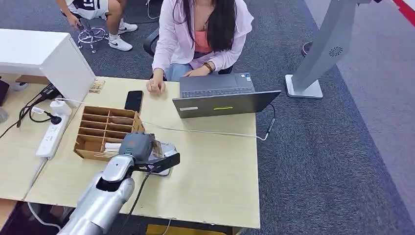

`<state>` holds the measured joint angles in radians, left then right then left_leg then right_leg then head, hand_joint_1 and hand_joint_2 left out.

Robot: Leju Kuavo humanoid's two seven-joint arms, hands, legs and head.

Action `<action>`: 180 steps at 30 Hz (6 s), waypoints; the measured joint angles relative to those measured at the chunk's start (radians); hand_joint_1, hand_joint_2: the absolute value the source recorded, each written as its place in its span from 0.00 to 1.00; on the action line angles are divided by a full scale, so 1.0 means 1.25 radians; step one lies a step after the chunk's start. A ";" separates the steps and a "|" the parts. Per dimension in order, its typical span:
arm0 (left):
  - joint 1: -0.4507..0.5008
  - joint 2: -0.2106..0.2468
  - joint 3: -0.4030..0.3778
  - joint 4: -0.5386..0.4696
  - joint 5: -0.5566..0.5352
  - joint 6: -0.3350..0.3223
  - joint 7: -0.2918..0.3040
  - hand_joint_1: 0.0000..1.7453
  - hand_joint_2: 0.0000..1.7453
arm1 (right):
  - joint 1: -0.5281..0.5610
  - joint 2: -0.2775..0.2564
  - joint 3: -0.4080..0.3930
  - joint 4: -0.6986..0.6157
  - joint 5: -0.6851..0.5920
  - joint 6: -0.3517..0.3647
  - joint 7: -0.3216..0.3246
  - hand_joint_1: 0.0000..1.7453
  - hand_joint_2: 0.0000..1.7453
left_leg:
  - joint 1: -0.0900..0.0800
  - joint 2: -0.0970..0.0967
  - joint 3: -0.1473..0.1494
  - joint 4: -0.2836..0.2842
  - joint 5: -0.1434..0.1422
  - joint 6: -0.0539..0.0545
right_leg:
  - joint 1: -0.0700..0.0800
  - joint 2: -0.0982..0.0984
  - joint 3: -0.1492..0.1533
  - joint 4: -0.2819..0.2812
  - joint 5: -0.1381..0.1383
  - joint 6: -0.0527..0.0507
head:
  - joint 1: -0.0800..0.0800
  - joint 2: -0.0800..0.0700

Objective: Pass the card to the sensor for recognition and then transmit it.

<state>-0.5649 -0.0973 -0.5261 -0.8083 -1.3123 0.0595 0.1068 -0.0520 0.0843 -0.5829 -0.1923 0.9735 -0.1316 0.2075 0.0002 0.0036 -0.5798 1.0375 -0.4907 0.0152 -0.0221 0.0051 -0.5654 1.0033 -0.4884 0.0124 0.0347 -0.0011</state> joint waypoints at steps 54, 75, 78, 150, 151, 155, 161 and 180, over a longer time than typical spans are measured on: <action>-0.088 0.122 0.169 -0.211 -0.025 0.387 -0.120 0.00 1.00 | -0.002 0.003 -0.027 0.000 0.068 0.009 -0.007 0.00 1.00 | 0.001 0.000 -0.001 -0.001 0.001 -0.001 | 0.000 0.000 0.000 0.001 0.000 0.000 | -0.001 0.000; 0.421 0.231 0.197 -0.616 0.051 0.158 -0.043 0.00 1.00 | 0.005 0.025 -0.127 0.000 0.037 -0.034 0.010 0.00 1.00 | 0.001 0.000 -0.001 -0.001 -0.001 -0.002 | 0.001 -0.001 -0.001 0.000 -0.002 0.000 | -0.002 0.000; 0.402 0.242 0.229 -0.593 0.064 0.140 -0.043 0.00 1.00 | 0.006 0.025 -0.127 0.000 0.043 -0.026 0.007 0.00 1.00 | 0.001 0.000 -0.001 -0.001 0.000 -0.002 | 0.001 -0.001 -0.001 0.000 -0.002 0.000 | -0.002 0.000; 0.237 0.161 0.222 -0.347 0.045 0.081 -0.027 0.00 1.00 | 0.001 0.025 -0.127 0.000 0.090 -0.003 -0.003 0.00 1.00 | 0.001 0.000 -0.001 -0.001 0.000 -0.001 | 0.000 0.000 -0.001 0.000 -0.001 -0.001 | -0.002 0.000; 0.237 0.161 0.222 -0.347 0.045 0.081 -0.027 0.00 1.00 | 0.001 0.025 -0.127 0.000 0.090 -0.003 -0.003 0.00 1.00 | 0.001 0.000 -0.001 -0.001 0.000 -0.001 | 0.000 0.000 -0.001 0.000 -0.001 -0.001 | -0.002 0.000; 0.237 0.159 0.221 -0.347 0.046 0.081 -0.027 0.00 1.00 | 0.001 0.025 -0.127 0.000 0.090 -0.003 -0.003 0.00 1.00 | 0.001 0.000 -0.001 -0.001 0.000 -0.001 | 0.000 0.000 -0.001 0.000 -0.001 -0.001 | -0.002 0.000; 0.238 0.159 0.216 -0.347 0.049 0.079 -0.028 1.00 1.00 | 0.001 0.025 -0.127 0.000 0.091 0.000 -0.003 0.00 1.00 | 0.001 0.000 -0.001 -0.001 0.000 -0.001 | 0.000 0.000 -0.001 0.000 -0.001 -0.001 | -0.002 0.000; 0.230 0.173 0.214 -0.330 0.081 0.061 -0.032 1.00 1.00 | 0.001 0.025 -0.141 0.000 0.101 -0.002 -0.004 0.00 1.00 | 0.001 0.000 -0.001 -0.001 0.000 -0.001 | 0.000 0.000 -0.001 0.000 -0.001 -0.001 | -0.002 0.000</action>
<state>-0.2777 0.1190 -0.2583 -1.2203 -1.2116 0.1354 0.0671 -0.0511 0.1156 -0.7591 -0.1923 1.0998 -0.1347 0.2026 0.0013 0.0037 -0.5810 1.0367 -0.4907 0.0139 -0.0216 0.0050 -0.5668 1.0036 -0.4902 0.0117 0.0328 -0.0011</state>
